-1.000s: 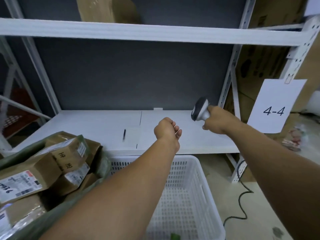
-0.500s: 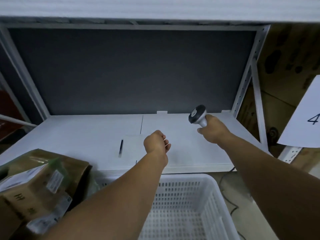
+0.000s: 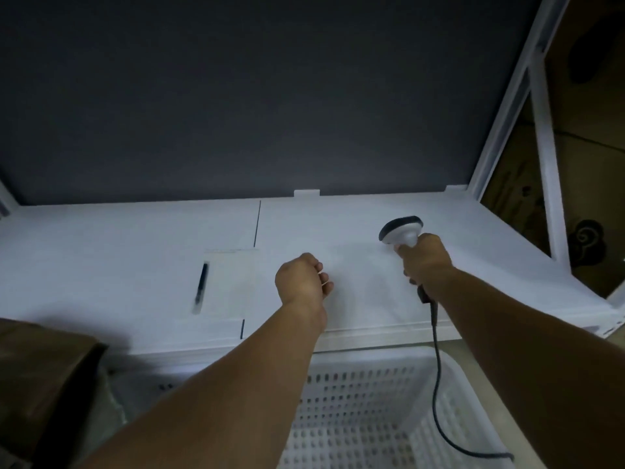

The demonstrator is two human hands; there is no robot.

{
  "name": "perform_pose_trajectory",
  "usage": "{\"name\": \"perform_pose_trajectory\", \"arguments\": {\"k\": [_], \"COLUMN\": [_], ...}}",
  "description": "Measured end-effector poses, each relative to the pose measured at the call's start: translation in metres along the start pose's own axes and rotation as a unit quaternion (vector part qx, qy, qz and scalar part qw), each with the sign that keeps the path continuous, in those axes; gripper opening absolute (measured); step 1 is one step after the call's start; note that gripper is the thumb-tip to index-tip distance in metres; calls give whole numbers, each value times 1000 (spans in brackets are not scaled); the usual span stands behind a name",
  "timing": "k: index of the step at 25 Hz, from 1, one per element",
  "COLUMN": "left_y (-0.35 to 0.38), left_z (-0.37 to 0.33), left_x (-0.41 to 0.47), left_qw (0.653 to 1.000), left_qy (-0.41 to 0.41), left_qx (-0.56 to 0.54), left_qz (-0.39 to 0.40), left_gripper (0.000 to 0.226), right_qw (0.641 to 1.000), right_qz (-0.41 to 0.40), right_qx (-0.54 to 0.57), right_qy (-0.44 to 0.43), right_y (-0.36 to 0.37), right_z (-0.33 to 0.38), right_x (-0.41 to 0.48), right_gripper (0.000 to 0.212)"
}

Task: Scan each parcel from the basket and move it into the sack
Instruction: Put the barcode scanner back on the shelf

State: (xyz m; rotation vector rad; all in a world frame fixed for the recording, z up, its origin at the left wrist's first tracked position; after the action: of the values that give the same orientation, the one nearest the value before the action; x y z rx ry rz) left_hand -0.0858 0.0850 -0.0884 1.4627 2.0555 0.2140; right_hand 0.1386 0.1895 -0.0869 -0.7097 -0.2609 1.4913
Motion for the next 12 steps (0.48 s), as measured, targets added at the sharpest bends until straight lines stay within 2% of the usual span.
{"name": "perform_pose_trajectory", "arguments": {"k": [6, 12], "left_y": [-14, -16], "left_z": [19, 30], "left_x": [18, 23], "left_qw": [1000, 1000], "left_qy": [-6, -8], "left_qx": [-14, -9], "left_qz": [-7, -7], "left_gripper": [17, 18], "right_qw": [999, 999], "right_qz": [22, 19], "right_qx": [19, -26], "right_qy": [23, 5], "right_y": [19, 27], "right_z": [-31, -43], "right_x": [24, 31], "right_gripper": [16, 6]}}
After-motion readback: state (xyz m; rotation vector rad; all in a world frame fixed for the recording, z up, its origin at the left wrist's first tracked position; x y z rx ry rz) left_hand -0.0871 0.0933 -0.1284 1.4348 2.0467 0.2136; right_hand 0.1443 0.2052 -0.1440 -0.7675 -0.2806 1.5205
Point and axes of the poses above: each hand's wrist, its own x-axis towards the middle knuckle, its own y-axis out of the palm, z = x × y, the point moved 6 cm from there along x, towards the middle knuckle, and after that the axes turned 15 degrees about z, right-handed, at the moved point
